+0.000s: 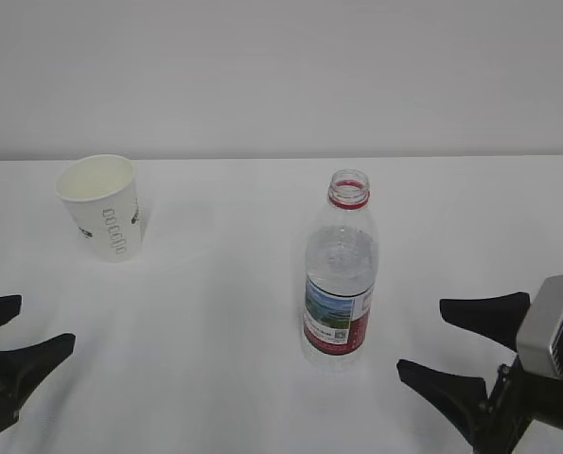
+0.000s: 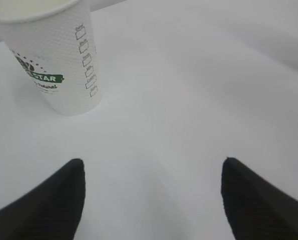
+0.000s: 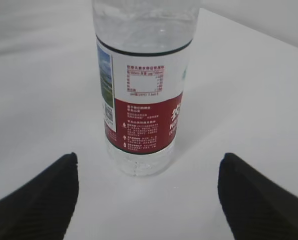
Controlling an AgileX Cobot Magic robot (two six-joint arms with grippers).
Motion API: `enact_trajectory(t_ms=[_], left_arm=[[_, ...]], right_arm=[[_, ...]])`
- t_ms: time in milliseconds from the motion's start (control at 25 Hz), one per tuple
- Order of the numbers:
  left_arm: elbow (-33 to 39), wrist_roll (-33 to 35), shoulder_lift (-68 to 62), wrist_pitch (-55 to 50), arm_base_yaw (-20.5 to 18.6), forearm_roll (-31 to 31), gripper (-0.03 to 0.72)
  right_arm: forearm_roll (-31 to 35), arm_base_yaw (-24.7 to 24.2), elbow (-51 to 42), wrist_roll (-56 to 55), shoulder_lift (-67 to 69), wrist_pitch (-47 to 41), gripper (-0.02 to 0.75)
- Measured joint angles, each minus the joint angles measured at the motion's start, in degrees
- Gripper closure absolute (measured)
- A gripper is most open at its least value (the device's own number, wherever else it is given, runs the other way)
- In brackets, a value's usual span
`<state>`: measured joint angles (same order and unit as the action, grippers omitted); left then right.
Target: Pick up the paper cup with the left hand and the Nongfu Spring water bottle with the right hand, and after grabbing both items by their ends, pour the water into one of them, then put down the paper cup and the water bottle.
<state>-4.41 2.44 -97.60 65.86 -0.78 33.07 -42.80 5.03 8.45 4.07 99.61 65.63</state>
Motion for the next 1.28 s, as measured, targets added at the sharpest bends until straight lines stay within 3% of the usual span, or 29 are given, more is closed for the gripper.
enact_trajectory(t_ms=[600, 1040, 1280], left_arm=[[0.0, -1.8, 0.0, 0.0, 0.0, 1.4, 0.059], [0.0, -5.9, 0.0, 0.0, 0.0, -6.7, 0.069], [0.0, -6.2, 0.0, 0.0, 0.0, -7.9, 0.076]], right_arm=[[-0.5, 0.0, 5.6, -1.5, 6.5, 0.0, 0.075], [-2.3, 0.0, 11.0, -4.5, 10.3, 0.0, 0.075], [-2.9, 0.0, 13.1, -5.9, 10.3, 0.0, 0.075]])
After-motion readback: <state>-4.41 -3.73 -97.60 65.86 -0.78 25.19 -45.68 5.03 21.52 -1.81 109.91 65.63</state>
